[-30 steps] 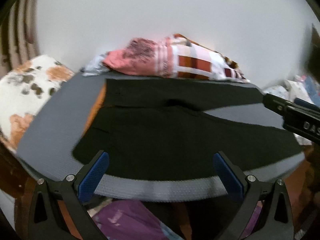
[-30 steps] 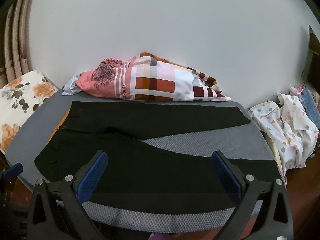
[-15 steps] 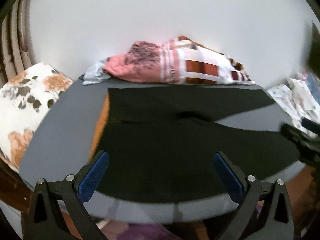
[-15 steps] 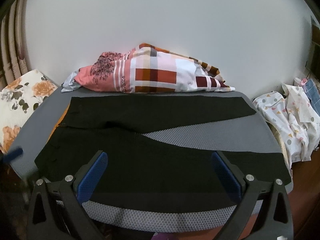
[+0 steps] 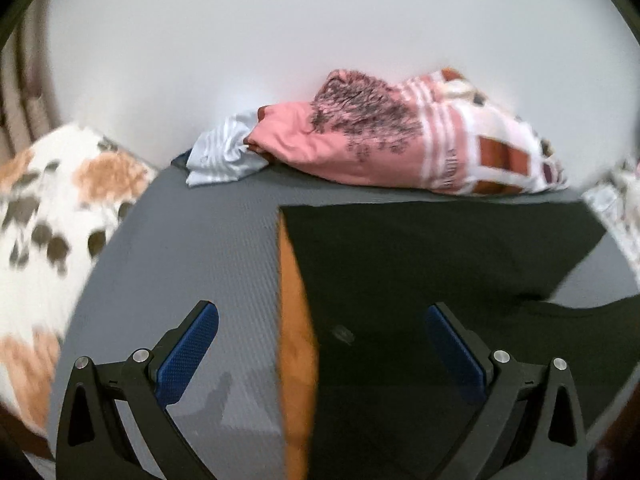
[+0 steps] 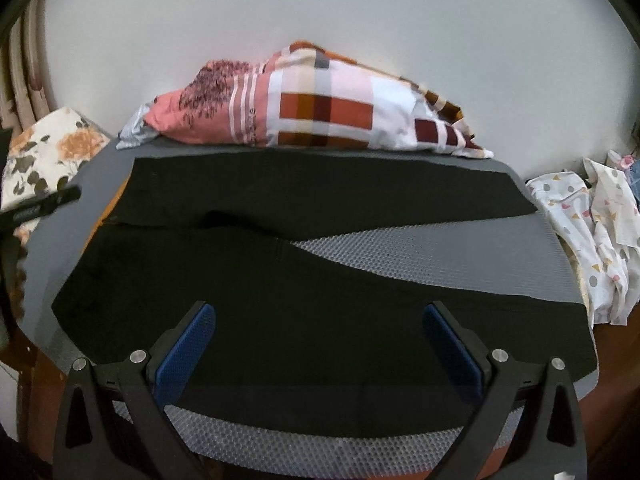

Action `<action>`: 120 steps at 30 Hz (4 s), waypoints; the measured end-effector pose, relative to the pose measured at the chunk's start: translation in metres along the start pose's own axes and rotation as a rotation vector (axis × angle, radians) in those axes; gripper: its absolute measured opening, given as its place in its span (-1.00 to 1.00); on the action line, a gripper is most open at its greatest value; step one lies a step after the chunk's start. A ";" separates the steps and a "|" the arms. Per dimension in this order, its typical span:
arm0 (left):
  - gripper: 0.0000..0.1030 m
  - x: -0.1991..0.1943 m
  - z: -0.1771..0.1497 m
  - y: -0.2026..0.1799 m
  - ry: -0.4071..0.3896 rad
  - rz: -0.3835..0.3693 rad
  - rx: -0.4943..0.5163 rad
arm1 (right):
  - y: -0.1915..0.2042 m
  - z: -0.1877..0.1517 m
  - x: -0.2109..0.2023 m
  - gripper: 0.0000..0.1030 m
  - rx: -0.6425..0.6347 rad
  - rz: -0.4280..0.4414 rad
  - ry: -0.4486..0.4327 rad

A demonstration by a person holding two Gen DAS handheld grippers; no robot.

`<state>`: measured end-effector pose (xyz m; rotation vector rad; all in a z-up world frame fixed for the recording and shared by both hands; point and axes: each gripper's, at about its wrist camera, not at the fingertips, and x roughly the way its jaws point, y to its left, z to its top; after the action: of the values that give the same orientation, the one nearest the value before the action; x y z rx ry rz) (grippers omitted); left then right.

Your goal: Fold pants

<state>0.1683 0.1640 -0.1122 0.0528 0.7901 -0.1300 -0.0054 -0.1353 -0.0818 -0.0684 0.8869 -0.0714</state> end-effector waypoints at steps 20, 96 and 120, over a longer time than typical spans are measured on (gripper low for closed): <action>0.37 0.188 0.070 0.061 0.245 -0.206 0.077 | 0.009 0.006 0.079 1.00 -0.031 -0.001 0.166; -0.73 -0.088 -0.153 0.022 0.128 -0.201 -0.147 | -0.035 -0.083 0.114 -0.90 0.636 0.753 0.466; 0.13 -0.083 -0.108 -0.042 0.143 -0.247 -0.008 | -0.027 -0.092 0.118 -0.90 0.648 0.779 0.452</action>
<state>0.0284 0.1405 -0.1286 -0.0444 0.9387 -0.3600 -0.0029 -0.1757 -0.2283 0.9260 1.2478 0.3679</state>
